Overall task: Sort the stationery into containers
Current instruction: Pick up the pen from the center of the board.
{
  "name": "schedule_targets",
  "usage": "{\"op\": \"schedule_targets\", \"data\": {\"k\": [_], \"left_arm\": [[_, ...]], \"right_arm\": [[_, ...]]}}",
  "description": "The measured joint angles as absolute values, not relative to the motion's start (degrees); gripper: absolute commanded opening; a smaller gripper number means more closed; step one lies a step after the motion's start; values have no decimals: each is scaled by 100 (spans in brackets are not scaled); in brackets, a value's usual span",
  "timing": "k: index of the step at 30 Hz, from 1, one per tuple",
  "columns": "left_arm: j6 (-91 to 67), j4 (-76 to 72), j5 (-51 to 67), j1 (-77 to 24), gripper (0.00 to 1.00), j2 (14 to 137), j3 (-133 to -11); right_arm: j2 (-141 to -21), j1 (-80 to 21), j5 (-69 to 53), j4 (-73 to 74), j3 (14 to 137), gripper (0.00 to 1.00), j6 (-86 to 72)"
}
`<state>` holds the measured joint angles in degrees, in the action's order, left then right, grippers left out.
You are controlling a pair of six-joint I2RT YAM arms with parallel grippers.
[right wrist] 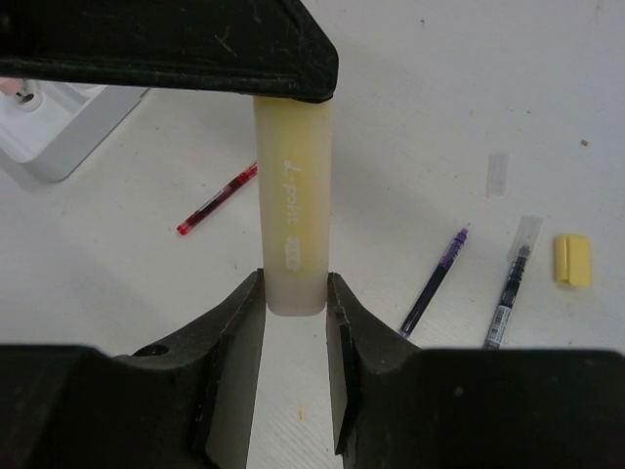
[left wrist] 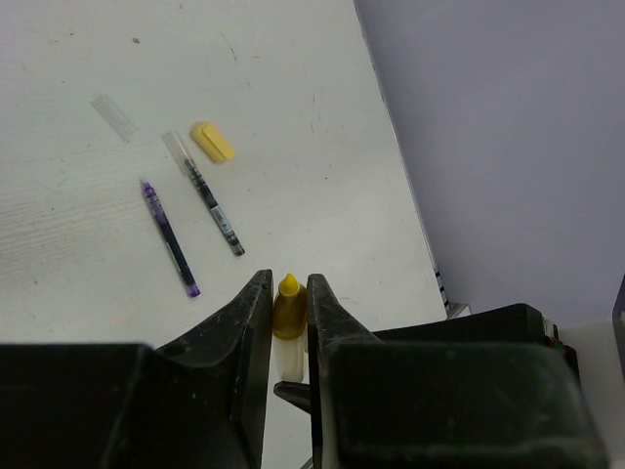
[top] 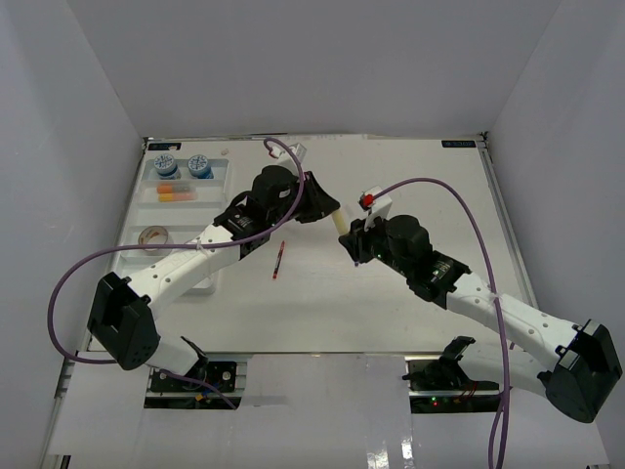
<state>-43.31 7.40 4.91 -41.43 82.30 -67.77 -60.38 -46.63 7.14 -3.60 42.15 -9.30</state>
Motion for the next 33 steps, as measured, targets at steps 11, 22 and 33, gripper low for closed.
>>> {"op": "schedule_targets", "data": {"k": [11, 22, 33], "left_arm": [[-4036, 440, 541, -4150, 3, 8202, -6617], [-3004, -272, 829, -4154, 0, 7741, -6097], [-2163, -967, 2123, -4154, 0, 7478, -5948]], "right_arm": [[-6038, -4663, 692, -370, 4206, 73, -993], [-6036, -4160, -532, -207, 4209, 97, -578], [-6246, -3336, -3118, 43, 4665, 96, 143]]}}
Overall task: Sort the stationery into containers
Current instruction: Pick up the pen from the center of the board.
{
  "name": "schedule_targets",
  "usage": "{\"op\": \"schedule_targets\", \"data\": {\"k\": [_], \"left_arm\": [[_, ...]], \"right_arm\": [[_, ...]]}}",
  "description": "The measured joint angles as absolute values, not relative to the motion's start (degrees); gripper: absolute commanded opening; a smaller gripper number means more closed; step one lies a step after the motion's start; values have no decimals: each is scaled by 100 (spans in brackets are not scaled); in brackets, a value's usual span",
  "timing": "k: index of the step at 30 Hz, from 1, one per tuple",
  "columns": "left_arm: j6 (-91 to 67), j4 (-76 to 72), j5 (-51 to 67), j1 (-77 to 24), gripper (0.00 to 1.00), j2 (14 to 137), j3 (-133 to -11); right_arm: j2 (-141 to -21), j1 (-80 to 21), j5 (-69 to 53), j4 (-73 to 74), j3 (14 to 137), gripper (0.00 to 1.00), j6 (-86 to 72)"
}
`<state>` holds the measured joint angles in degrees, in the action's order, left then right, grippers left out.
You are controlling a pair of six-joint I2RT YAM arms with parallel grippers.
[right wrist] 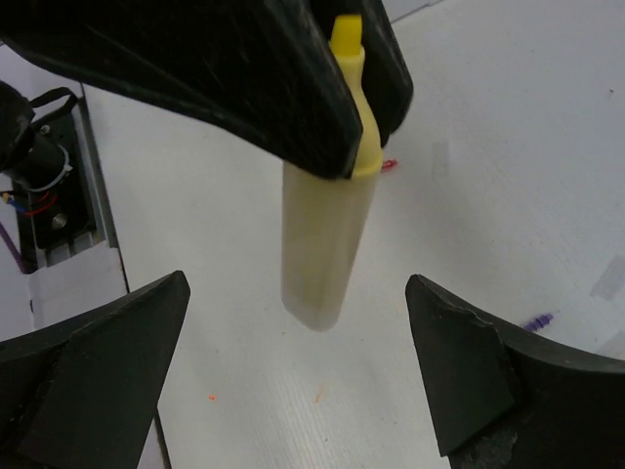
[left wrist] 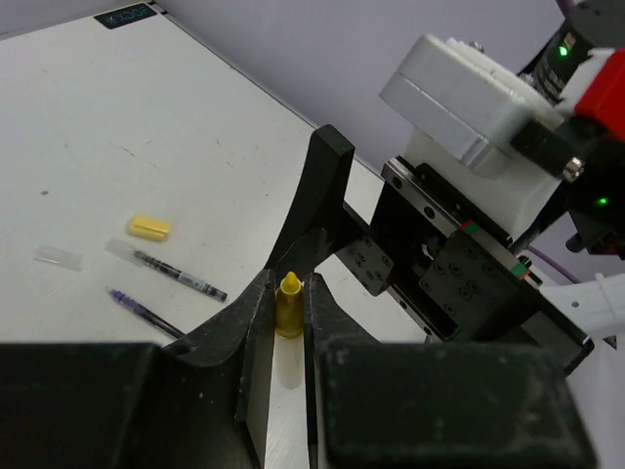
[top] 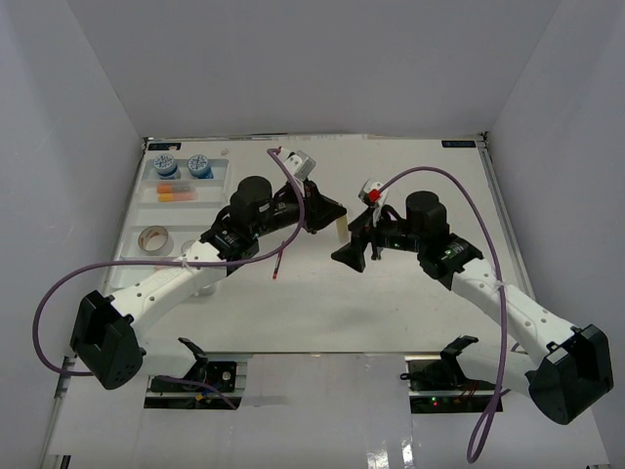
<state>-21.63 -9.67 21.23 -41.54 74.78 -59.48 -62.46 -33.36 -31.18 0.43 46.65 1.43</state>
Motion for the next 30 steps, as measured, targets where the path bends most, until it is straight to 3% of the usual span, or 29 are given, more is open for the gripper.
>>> {"op": "schedule_targets", "data": {"k": [4, 14, 21, 26, 30], "left_arm": [[-2036, -1125, 2464, -4156, 0, 7472, -5857], [-1955, -1509, 2945, -4154, 0, 7360, -5734], [-1957, -1719, 3188, -4156, 0, 7325, -5655], [-1964, -1813, 3315, -4156, 0, 7325, -5592], [-1975, -1850, 3376, -4156, 0, 7325, -5586]], "right_arm": [[-6401, -3218, -3715, 34, 4858, 90, 272], [-6700, -3151, -4482, 47, 4980, 64, 467], [-6702, -3107, -4718, 43, 5083, 58, 502], [-6700, -3033, -4827, 45, 5089, 49, 517], [-6700, -3000, -4884, 43, 5089, 35, 534]]}}
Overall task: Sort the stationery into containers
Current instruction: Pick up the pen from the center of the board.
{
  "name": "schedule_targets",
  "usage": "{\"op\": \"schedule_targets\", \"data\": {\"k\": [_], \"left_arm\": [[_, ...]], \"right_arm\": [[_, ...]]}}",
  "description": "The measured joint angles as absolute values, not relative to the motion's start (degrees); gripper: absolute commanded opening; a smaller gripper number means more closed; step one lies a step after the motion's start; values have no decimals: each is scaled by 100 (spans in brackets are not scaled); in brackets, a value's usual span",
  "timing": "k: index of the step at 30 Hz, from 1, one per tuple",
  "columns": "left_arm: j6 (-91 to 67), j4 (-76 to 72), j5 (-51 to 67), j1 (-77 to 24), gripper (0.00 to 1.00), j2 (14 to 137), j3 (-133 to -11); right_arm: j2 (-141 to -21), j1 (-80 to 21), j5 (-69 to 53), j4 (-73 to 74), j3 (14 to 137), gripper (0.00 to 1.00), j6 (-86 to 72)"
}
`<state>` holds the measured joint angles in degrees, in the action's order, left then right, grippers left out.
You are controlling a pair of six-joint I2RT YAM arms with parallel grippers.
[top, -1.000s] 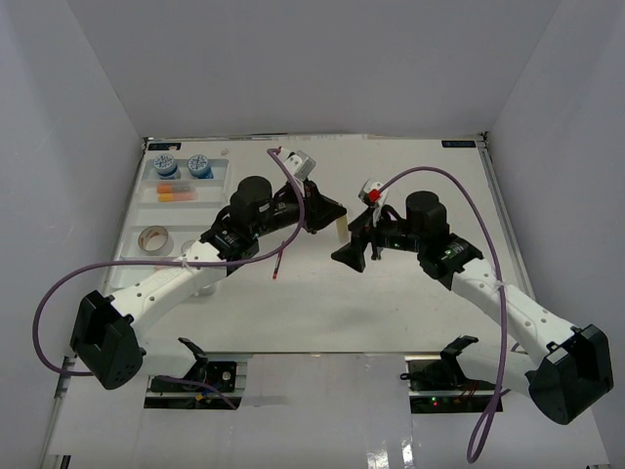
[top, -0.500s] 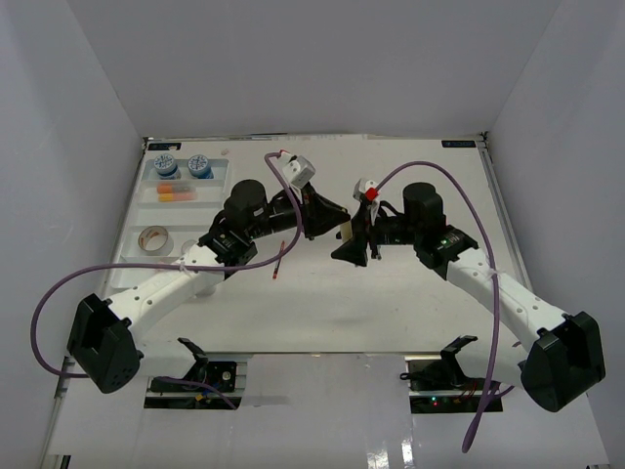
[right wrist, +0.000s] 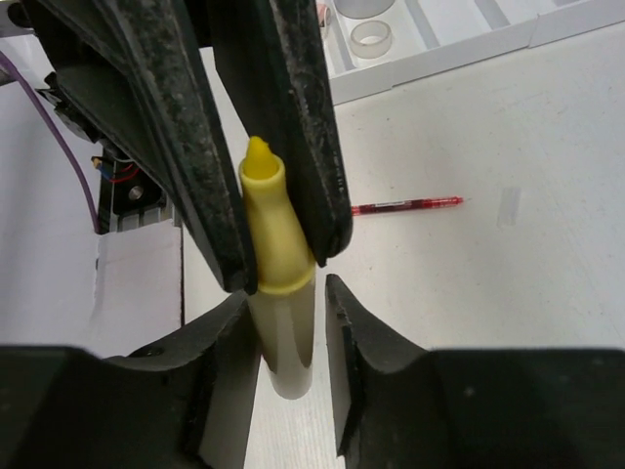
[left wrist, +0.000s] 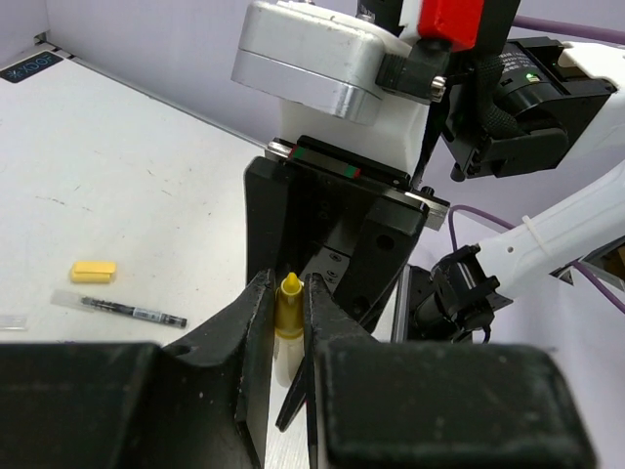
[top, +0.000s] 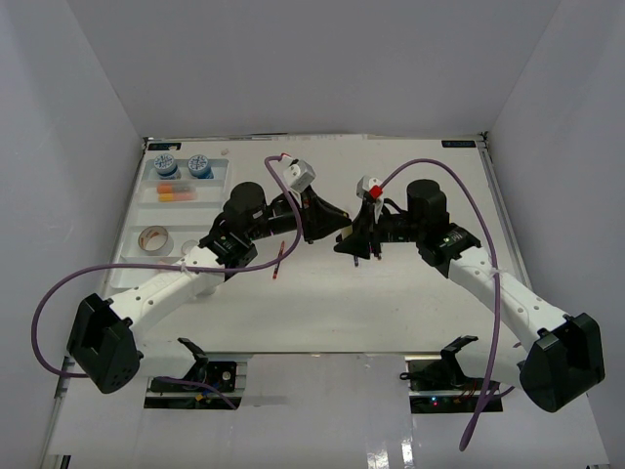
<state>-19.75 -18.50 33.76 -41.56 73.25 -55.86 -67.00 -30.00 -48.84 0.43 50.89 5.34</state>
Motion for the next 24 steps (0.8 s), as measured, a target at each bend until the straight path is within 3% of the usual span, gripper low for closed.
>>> {"op": "schedule_targets", "data": {"k": [4, 6, 8, 9, 11, 12, 15, 18, 24], "left_arm": [[-1962, -1874, 3395, -4147, 1, 7328, -5586], [-1957, -1903, 3417, -4150, 6, 7328, -5583], [-1959, -1942, 3428, -4150, 21, 7328, -5566], [-1959, -1966, 3433, -4150, 37, 7328, -5555], [-1973, -1986, 3435, -4150, 53, 7328, -5540], [-1977, -1997, 3437, -4145, 66, 7328, -5524], [-1988, -1977, 3406, -4136, 87, 7328, -5500], [-2025, -1959, 3291, -4108, 98, 7328, -5500], [-2119, -1542, 2563, -4084, 98, 7373, -5623]], "right_arm": [[-6700, -2993, -5028, 47, 5089, 16, 548], [-6696, -2974, -5085, 47, 5089, 8, 552], [-6689, -2963, -5111, 47, 5089, 8, 565], [-6689, -2961, -5120, 47, 5089, 8, 565], [-6689, -2956, -5120, 45, 5087, 8, 567], [-6685, -2934, -5116, 45, 5076, 8, 565], [-6676, -2814, -5019, 30, 5017, 8, 530], [-6630, -2661, -4731, 32, 4836, 8, 399], [-6364, -2250, -3594, 298, 4397, 8, -95]]}}
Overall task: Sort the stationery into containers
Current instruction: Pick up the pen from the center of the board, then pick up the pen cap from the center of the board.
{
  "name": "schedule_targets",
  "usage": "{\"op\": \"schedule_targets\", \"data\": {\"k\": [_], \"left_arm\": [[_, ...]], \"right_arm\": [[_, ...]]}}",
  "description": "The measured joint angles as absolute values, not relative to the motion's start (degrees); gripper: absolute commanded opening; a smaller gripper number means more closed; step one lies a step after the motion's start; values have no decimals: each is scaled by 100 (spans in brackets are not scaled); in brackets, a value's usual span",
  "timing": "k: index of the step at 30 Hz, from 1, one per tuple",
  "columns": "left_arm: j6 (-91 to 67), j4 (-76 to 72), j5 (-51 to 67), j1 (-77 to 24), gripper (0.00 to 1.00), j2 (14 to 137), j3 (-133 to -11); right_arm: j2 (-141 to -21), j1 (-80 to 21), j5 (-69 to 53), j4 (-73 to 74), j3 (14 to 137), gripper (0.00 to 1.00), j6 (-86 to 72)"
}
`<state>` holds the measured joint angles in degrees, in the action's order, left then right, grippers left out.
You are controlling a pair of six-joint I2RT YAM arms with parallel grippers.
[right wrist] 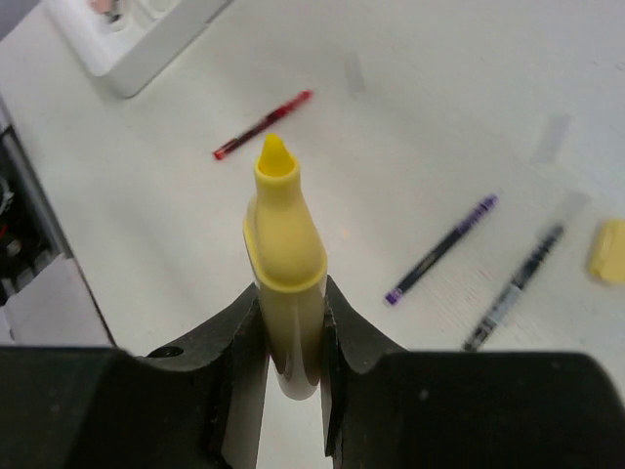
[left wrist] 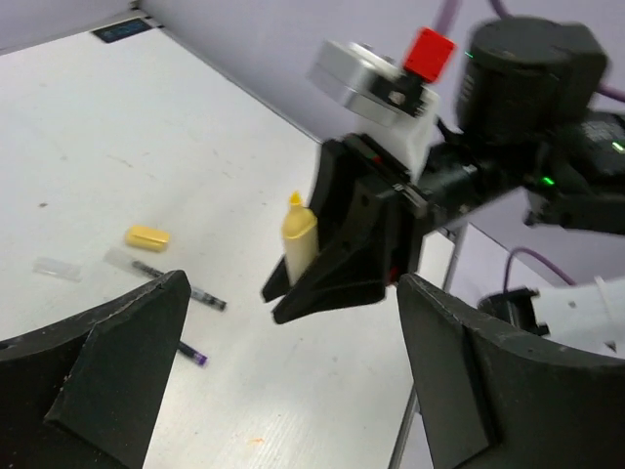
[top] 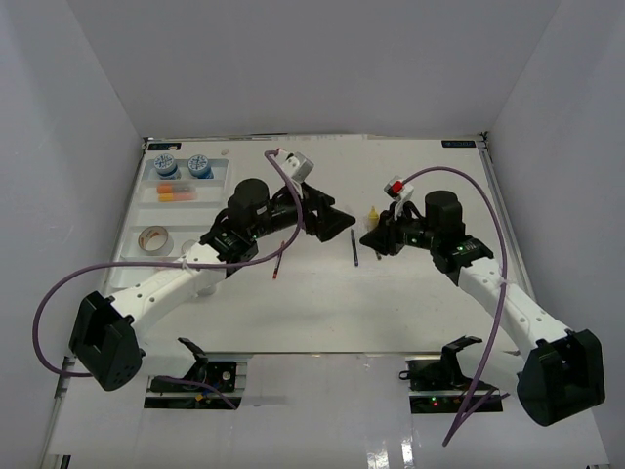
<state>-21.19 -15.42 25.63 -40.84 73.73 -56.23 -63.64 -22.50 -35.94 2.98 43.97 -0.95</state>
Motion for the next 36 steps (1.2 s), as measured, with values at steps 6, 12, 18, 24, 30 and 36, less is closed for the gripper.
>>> {"op": "schedule_targets", "data": {"k": [6, 12, 18, 24, 30, 36], "left_arm": [[-2364, -644, 1374, -4069, 98, 8125, -6630], [-2565, 56, 843, -4064, 98, 9419, -7526], [-2346, 456, 473, -4211, 98, 10761, -8379], [-1551, 276, 408, -4493, 92, 11703, -8978], [-838, -213, 923, -4567, 82, 12320, -9072], [-508, -368, 1398, -4550, 79, 12888, -9524]], "right_arm": [[-5684, -2080, -2250, 655, 4158, 8, -497], [-4831, -2073, -1337, 768, 3979, 8, -701], [-4091, -2069, -403, 814, 3667, 8, -862], [-3586, -2069, 54, 939, 3334, 8, -1059], [-3166, -2069, 139, 1063, 3214, 8, -1184], [-2906, -2069, 126, 1225, 3199, 8, -1219]]}}
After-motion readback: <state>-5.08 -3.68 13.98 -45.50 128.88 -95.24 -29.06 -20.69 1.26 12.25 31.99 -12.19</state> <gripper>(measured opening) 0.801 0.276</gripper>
